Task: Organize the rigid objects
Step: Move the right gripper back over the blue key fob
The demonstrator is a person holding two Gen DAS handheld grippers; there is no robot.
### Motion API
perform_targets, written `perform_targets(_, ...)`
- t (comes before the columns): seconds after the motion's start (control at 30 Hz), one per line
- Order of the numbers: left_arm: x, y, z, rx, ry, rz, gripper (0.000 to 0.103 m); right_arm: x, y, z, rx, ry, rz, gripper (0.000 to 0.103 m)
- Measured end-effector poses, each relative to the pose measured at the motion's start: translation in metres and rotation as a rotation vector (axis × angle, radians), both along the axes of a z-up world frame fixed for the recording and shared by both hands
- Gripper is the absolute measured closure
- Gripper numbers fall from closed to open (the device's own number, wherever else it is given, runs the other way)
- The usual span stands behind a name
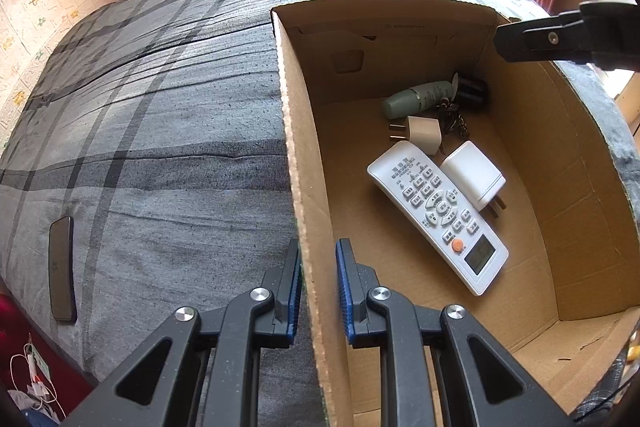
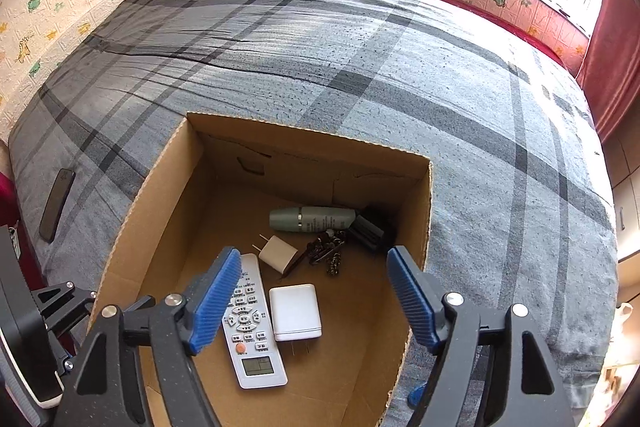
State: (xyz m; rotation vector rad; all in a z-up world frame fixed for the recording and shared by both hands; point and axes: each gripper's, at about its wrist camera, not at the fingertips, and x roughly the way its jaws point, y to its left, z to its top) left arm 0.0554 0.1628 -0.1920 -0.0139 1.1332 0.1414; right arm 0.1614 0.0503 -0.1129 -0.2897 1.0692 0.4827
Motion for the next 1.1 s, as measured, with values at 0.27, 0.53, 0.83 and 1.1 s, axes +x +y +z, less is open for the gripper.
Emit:
perform_targets(0.27,-0.001,0.0,0.001,0.004,-0.002,0.002,0.084,-0.004,-0.029,0.018,0.01,-0.027,-0.039,0.01)
perform_targets(0.53,0.0,0.0,0.0,0.005,-0.001,0.002,0.084,-0.008,-0.068,0.028,0.013,-0.045,-0.076,0.0)
perform_targets(0.83,0.0,-0.002,0.0,0.008,0.0,0.002,0.084,-0.015,-0.121,0.023,-0.012,-0.064,-0.132,0.0)
perform_targets(1.1,0.0,-0.002,0.001,0.014,0.002,0.001,0.084,-0.028,-0.164,0.0,-0.028,-0.062,-0.186,0.0)
